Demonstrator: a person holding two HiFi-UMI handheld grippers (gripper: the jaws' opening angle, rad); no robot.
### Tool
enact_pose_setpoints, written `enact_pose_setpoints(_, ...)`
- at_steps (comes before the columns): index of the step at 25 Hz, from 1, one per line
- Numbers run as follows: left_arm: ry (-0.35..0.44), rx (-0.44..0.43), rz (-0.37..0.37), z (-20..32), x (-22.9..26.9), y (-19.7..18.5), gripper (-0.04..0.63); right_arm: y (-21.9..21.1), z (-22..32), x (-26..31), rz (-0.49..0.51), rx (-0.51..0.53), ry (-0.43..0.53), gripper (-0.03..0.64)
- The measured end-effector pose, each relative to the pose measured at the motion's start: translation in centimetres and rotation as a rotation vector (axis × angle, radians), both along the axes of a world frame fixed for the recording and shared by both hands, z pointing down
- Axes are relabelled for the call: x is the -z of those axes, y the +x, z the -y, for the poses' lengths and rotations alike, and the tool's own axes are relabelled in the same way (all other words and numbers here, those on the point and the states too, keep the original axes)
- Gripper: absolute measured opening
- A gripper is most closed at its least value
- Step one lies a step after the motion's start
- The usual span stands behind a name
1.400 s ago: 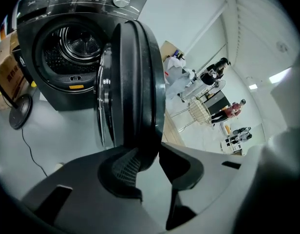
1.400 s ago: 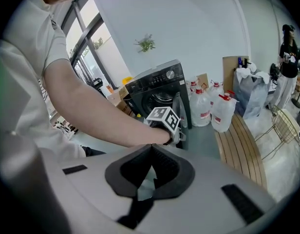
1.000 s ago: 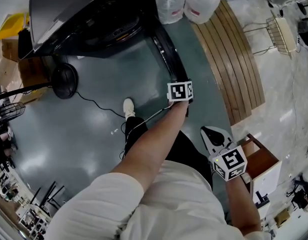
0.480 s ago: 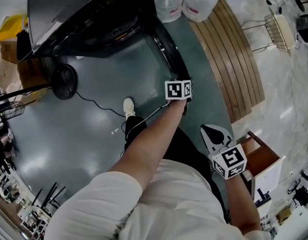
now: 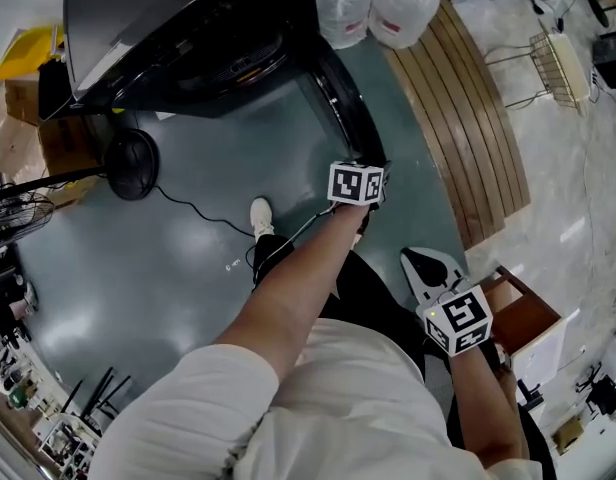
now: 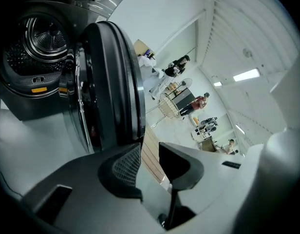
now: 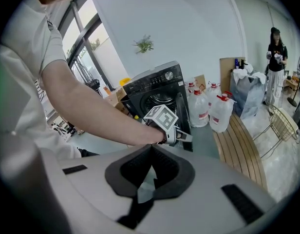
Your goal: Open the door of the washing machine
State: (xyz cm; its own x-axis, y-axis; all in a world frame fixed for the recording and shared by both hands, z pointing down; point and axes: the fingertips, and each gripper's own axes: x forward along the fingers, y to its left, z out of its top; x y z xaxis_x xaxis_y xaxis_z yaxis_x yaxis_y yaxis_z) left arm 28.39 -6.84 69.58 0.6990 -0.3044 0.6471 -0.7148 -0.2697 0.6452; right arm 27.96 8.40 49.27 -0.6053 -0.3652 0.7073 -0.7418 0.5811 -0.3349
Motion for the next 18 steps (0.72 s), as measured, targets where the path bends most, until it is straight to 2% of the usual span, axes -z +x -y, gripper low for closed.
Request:
enact_pose_setpoints(11, 0.159, -0.153, -0.004, -2.8, 5.6, -3.1, 0.123, -1.5, 0.3, 1.2, 0.019, 0.033, 0.075, 0.009)
enact_pose_setpoints(18, 0.268, -0.195, -0.092, -6.5, 14.2, -6.6, 0.092, -2.1, 0.3, 2.9, 0.049, 0.072, 0.134, 0.009)
